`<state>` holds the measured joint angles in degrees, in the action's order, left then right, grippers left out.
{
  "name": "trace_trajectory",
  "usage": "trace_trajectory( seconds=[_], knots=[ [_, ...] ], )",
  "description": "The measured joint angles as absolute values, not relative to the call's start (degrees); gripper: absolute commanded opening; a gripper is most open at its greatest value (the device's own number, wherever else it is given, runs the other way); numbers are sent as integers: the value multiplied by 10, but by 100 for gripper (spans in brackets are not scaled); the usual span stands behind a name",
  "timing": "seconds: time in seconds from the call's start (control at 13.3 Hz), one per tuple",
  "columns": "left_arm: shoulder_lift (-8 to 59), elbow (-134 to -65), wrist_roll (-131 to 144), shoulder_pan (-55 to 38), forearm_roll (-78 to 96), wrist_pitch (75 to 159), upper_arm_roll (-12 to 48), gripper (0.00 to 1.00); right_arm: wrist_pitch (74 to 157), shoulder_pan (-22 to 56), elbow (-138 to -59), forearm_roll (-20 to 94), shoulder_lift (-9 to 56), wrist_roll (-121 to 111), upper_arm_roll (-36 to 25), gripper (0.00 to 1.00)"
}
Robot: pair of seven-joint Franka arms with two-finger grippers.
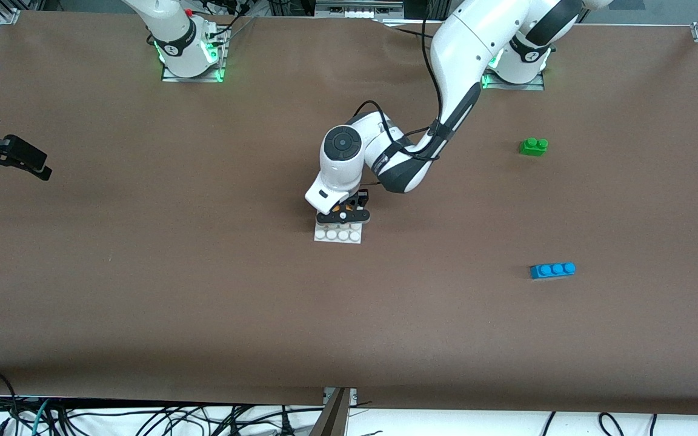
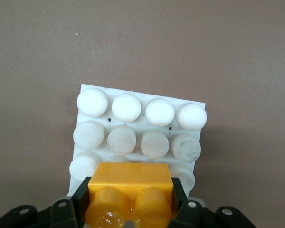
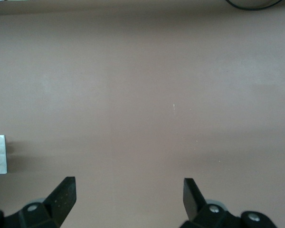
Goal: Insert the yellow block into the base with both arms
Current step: 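Lower the yellow brick onto the plate studs and press down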
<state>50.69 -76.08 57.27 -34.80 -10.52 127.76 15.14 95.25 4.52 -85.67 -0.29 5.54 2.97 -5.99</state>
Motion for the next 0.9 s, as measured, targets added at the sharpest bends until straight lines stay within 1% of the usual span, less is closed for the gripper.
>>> trace_trajectory(
  seconds=[0.23,0.3,0.38,0.9],
  knots=[
    [508,-761,573,-348,-105,1276,151,66,952,45,-857,-3,55,30,-60,100],
    [508,-761,573,-348,-105,1276,151,80,952,45,-857,-3,55,30,-60,100],
    [508,-761,573,-348,-105,1276,151,100,952,45,-857,-3,55,30,-60,100],
    [508,-759,573,-348,-105,1276,153,100,952,45,-857,-3,55,30,-60,100]
  ],
)
